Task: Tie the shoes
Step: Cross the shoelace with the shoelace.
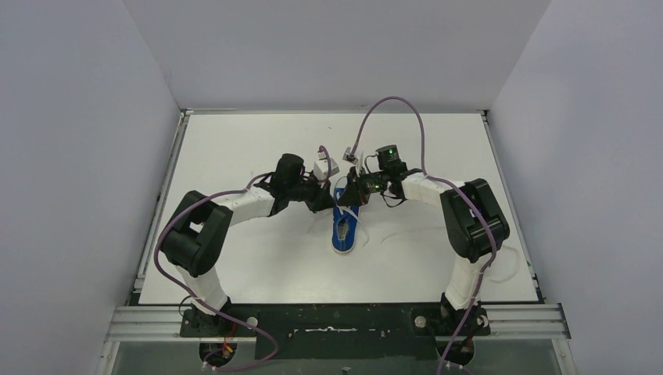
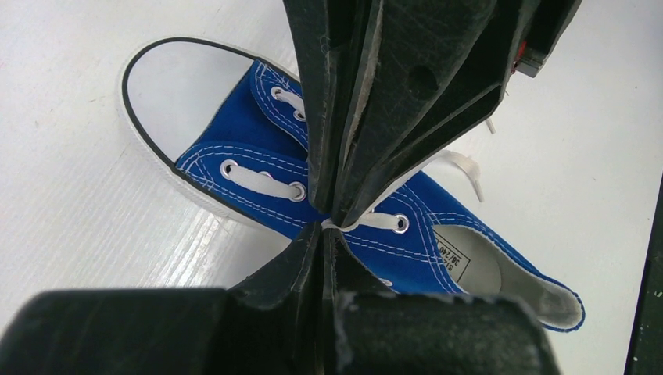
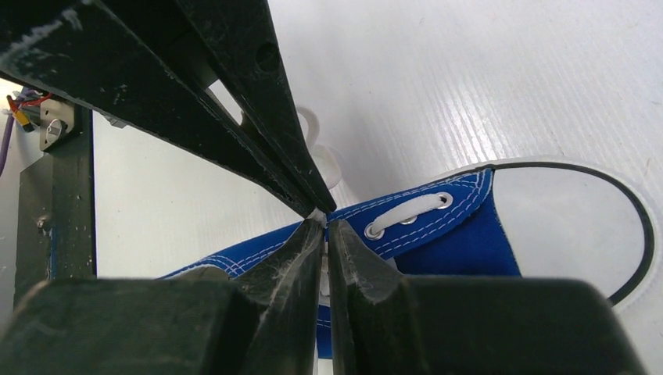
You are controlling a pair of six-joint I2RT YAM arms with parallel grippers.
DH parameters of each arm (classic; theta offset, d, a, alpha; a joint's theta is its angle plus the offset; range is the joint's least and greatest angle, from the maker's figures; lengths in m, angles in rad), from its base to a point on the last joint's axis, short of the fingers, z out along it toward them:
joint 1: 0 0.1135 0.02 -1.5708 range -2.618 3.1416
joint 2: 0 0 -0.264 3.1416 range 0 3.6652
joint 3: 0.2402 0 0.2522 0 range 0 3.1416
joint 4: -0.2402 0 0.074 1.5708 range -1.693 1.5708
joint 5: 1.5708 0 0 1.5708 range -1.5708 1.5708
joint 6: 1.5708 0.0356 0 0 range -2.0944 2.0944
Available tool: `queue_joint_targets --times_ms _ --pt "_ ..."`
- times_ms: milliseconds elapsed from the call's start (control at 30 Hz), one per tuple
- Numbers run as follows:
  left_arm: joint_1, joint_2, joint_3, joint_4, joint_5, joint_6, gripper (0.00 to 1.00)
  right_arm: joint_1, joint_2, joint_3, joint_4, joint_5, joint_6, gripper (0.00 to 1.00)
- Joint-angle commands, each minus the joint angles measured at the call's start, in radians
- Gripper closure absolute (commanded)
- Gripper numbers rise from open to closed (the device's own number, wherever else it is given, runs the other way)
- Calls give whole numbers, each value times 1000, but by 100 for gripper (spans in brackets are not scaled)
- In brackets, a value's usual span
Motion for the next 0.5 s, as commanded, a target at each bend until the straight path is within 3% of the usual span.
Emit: queue_joint_targets --times_ms 0,100,233,367,467 --pt "-9 -43 34 142 34 -16 100 52 6 -11 70 -86 6 89" --pt "-10 -43 36 144 35 -18 100 52 5 -14 77 -98 15 100" --pt "-12 -45 35 137 26 -21 100 46 -12 -33 138 -86 55 100" --pt "-10 -46 50 65 20 -30 100 -12 -82 -106 300 27 227 100" --pt "-6 -67 14 47 4 -38 100 -32 -150 -136 336 108 252 100"
